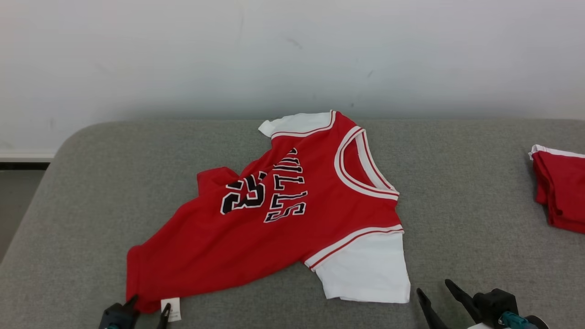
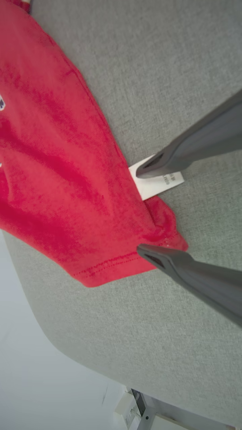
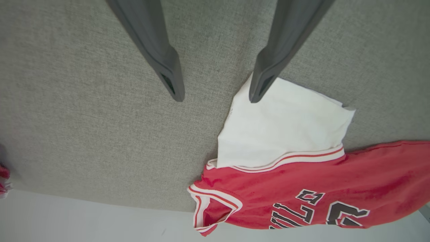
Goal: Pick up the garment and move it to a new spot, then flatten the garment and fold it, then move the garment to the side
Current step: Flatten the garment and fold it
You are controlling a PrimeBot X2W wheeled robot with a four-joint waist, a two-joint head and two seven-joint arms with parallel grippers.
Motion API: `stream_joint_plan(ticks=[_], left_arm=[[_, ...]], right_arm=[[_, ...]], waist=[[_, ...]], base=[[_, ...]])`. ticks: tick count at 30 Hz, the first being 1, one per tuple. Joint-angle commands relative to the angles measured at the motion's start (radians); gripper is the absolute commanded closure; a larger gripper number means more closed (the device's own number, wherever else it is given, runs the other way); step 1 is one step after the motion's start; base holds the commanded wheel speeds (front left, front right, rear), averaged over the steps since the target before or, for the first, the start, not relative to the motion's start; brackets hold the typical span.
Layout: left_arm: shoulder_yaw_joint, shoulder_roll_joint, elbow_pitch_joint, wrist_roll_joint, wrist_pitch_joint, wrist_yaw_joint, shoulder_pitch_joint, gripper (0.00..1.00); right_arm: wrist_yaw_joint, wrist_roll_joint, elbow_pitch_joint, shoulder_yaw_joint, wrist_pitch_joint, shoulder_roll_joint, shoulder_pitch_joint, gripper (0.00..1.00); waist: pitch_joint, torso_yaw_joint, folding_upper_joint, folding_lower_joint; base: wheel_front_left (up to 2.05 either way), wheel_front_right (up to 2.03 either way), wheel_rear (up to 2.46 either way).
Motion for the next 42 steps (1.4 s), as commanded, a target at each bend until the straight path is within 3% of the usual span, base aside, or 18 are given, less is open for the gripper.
stream_joint_plan(ticks=[1, 15, 36, 38, 39, 40, 41, 42], left_arm=[[-0.003, 0.007, 0.006, 0.007, 0.003, 0.0, -0.009, 0.0], [-0.019, 0.028, 0.046, 0.021, 0.047, 0.037, -0.069, 0.0], [-0.051, -0.001, 0.03, -0.016, 0.058, 0.059, -0.115, 0.0], [-0.056, -0.004, 0.03, -0.015, 0.059, 0.059, -0.118, 0.04], [-0.06, -0.006, 0.029, -0.015, 0.059, 0.06, -0.12, 0.04], [-0.063, -0.007, 0.03, -0.016, 0.057, 0.061, -0.122, 0.09], [-0.065, -0.008, 0.032, -0.016, 0.057, 0.063, -0.123, 0.16], [-0.067, -0.008, 0.034, -0.017, 0.056, 0.064, -0.123, 0.22]], right_arm=[[-0.002, 0.005, 0.006, 0.0, -0.007, -0.005, -0.014, 0.0], [-0.002, 0.036, 0.087, 0.043, -0.006, 0.013, -0.082, 0.0], [0.001, 0.175, 0.139, 0.184, 0.083, 0.034, -0.203, 0.0], [0.002, 0.174, 0.144, 0.201, 0.093, 0.031, -0.212, 0.0], [0.002, 0.177, 0.147, 0.203, 0.091, 0.031, -0.216, 0.02], [0.002, 0.182, 0.149, 0.206, 0.089, 0.033, -0.219, 0.34], [0.002, 0.188, 0.15, 0.21, 0.088, 0.035, -0.22, 0.56], [0.002, 0.195, 0.15, 0.214, 0.088, 0.036, -0.222, 0.62]], waist=[[0.007, 0.003, 0.0, 0.0], [0.074, 0.006, 0.0, 0.0], [0.159, 0.061, 0.0, 0.0], [0.164, 0.066, 0.0, 0.0], [0.166, 0.069, 0.0, 0.0], [0.168, 0.071, 0.0, 0.0], [0.169, 0.073, 0.0, 0.0], [0.171, 0.074, 0.0, 0.0]], base=[[0.0, 0.0, 0.0], [0.0, 0.0, 0.0], [0.0, 0.0, 0.0], [0.0, 0.0, 0.0], [0.0, 0.0, 0.0], [0.0, 0.0, 0.0], [0.0, 0.0, 0.0], [0.0, 0.0, 0.0]])
